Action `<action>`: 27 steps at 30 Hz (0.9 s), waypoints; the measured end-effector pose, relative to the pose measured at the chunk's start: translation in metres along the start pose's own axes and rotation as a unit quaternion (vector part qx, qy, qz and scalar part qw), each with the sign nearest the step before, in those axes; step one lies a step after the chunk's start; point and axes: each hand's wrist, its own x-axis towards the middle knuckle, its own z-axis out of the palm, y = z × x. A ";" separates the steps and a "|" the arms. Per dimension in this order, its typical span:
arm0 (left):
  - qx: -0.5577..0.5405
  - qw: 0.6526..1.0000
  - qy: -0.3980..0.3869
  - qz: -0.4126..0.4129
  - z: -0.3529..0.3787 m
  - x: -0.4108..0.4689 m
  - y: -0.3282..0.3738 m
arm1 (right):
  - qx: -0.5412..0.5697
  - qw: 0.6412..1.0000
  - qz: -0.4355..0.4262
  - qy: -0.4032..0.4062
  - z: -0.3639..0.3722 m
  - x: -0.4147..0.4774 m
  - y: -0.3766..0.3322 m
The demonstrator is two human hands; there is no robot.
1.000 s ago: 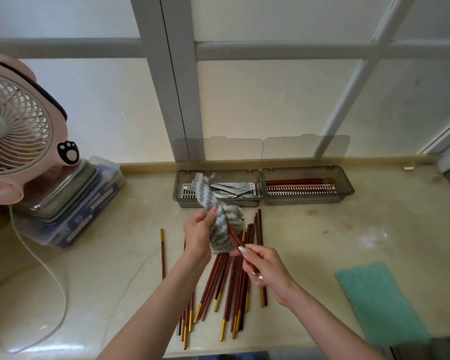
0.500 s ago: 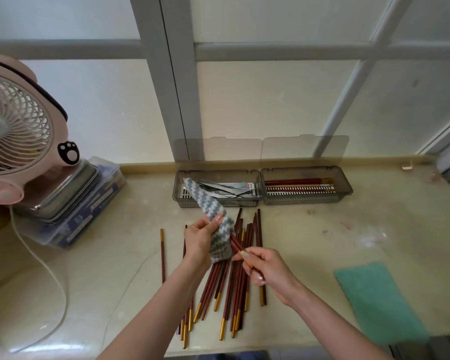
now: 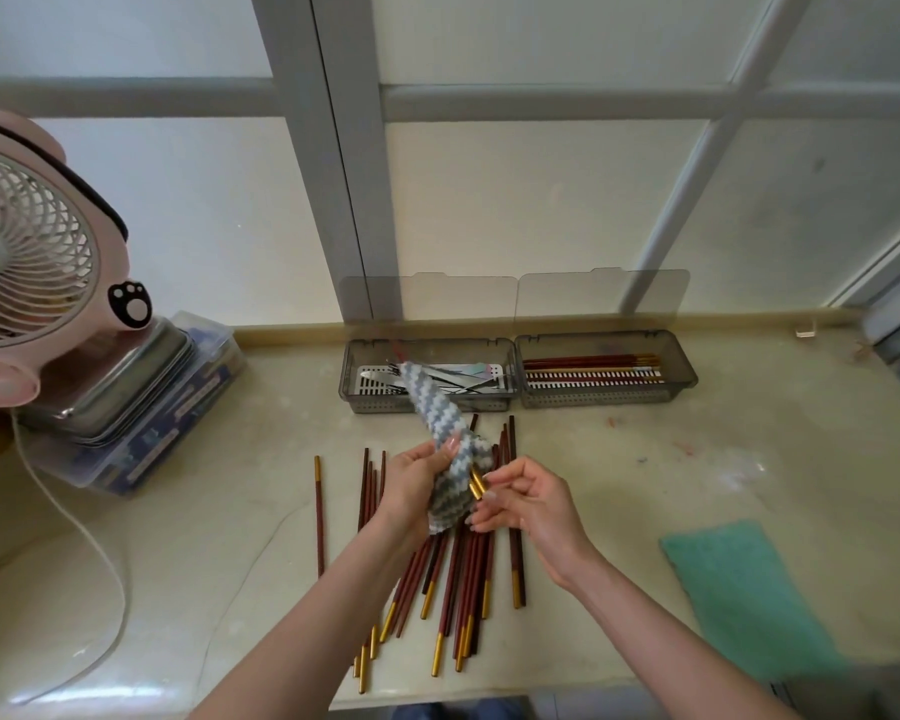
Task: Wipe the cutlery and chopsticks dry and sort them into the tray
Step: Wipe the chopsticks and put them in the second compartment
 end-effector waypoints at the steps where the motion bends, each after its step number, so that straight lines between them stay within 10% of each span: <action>1: 0.014 1.000 -0.008 -0.002 0.004 -0.001 -0.004 | -0.006 1.000 -0.008 0.027 0.002 0.001 0.003; 5: 0.028 1.000 -0.002 0.002 0.017 -0.004 -0.018 | -0.097 0.985 -0.036 0.138 0.001 0.009 0.010; 12: -0.025 0.999 0.040 -0.008 0.014 0.003 -0.009 | -0.090 0.995 -0.009 -0.047 -0.023 0.005 0.001; 16: -0.021 1.000 0.008 -0.022 0.023 0.001 -0.016 | -0.126 0.988 -0.061 0.065 -0.013 0.009 0.006; 27: 0.341 0.937 -0.043 0.061 0.018 0.007 -0.008 | -0.064 0.993 -0.029 0.095 -0.039 0.039 -0.027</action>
